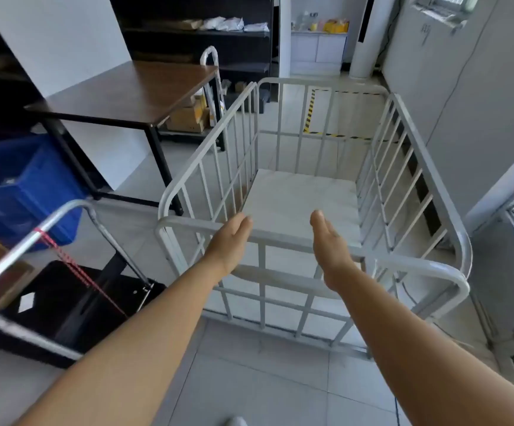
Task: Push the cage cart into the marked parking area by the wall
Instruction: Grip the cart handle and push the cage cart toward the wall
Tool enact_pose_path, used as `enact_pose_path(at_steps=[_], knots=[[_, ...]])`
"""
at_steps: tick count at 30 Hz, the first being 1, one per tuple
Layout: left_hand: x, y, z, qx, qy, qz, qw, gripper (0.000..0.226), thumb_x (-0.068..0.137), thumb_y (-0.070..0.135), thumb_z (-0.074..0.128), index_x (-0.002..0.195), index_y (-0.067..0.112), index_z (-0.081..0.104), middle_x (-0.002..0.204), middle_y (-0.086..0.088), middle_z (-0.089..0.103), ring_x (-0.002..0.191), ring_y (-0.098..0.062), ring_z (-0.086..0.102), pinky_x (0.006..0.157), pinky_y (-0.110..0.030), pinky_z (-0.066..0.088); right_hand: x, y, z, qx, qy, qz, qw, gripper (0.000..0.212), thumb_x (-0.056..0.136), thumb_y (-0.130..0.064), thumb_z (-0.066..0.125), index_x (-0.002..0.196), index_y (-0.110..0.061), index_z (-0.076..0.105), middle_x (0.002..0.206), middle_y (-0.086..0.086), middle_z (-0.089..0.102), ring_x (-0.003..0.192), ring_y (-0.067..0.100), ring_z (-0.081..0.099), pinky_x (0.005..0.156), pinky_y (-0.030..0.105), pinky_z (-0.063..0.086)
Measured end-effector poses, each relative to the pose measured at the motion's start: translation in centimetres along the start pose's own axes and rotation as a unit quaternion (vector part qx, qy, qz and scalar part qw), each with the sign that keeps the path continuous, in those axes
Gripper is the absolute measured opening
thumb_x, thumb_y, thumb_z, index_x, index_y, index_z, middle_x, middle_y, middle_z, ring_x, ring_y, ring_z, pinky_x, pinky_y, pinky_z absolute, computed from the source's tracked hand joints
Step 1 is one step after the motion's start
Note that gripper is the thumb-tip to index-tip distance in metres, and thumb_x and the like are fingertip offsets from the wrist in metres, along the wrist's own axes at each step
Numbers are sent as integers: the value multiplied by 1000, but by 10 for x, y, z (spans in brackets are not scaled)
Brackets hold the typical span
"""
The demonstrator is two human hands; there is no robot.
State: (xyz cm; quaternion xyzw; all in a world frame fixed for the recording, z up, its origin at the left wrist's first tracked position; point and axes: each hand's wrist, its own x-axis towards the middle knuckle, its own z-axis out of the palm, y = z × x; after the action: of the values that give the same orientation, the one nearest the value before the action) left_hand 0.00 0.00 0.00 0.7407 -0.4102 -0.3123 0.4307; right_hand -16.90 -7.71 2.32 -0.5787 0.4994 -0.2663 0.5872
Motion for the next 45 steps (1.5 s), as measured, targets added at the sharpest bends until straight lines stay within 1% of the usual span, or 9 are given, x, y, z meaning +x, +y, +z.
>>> enact_pose_path(at_steps=[2,4,11,16,19,24,26,30,45], knots=[[-4,-16,-5,53,-24,-30,998,55,98,53,33,133,12,43,140,-8,48,128,-28,42,99,-38,36,0,10,9,-41,-24,-3,999,53,103,-45,27,149,-18,33,154,2,35,142,21,29,112,36,23],[-7,-34,-10,83,-42,-55,994,65,96,56,37,150,22,23,157,3,24,143,-19,24,113,-37,23,1,26,20,-93,-46,1,995,54,102,-46,27,149,-20,32,154,2,35,141,23,30,112,37,23],[21,-62,-36,270,-47,-11,962,65,99,49,35,153,24,9,161,5,8,146,-17,11,116,-39,18,18,61,64,-228,-57,24,972,63,97,-54,36,151,-22,28,152,3,40,139,26,36,117,45,20],[42,-81,-46,366,-162,53,915,69,96,30,45,153,25,6,161,8,-1,147,-18,2,118,-38,14,29,69,96,-445,-62,14,893,63,91,-62,38,142,-24,40,135,-1,58,129,22,47,109,40,20],[46,-93,-42,414,-228,88,877,75,90,38,56,152,27,15,161,8,-7,146,-14,-15,119,-43,5,36,76,102,-543,-68,0,837,61,87,-66,38,131,-26,51,127,-3,61,120,21,50,101,38,27],[57,-97,-27,441,-265,142,846,46,92,54,50,122,20,54,159,2,15,144,-20,-23,116,-45,-4,42,77,94,-603,-84,-4,793,67,81,-79,35,103,-21,59,99,-4,67,100,21,60,92,35,34],[61,-100,-26,436,-279,156,841,41,93,54,47,112,18,55,151,2,28,144,-19,-23,116,-44,-6,44,78,83,-612,-91,5,786,65,78,-82,38,96,-22,56,94,-3,65,94,22,61,84,33,40],[70,-103,-28,428,-298,164,838,39,95,49,48,115,16,52,148,1,29,143,-19,-25,117,-45,-9,45,78,60,-653,-79,17,753,58,76,-81,44,89,-25,52,81,-5,57,79,20,54,70,31,41],[133,-86,-9,435,-311,162,829,34,97,47,45,116,20,52,143,0,31,141,-22,-30,116,-49,-9,100,69,33,-665,-37,-12,746,57,77,-80,45,87,-24,51,73,-7,53,73,19,51,78,32,34]])
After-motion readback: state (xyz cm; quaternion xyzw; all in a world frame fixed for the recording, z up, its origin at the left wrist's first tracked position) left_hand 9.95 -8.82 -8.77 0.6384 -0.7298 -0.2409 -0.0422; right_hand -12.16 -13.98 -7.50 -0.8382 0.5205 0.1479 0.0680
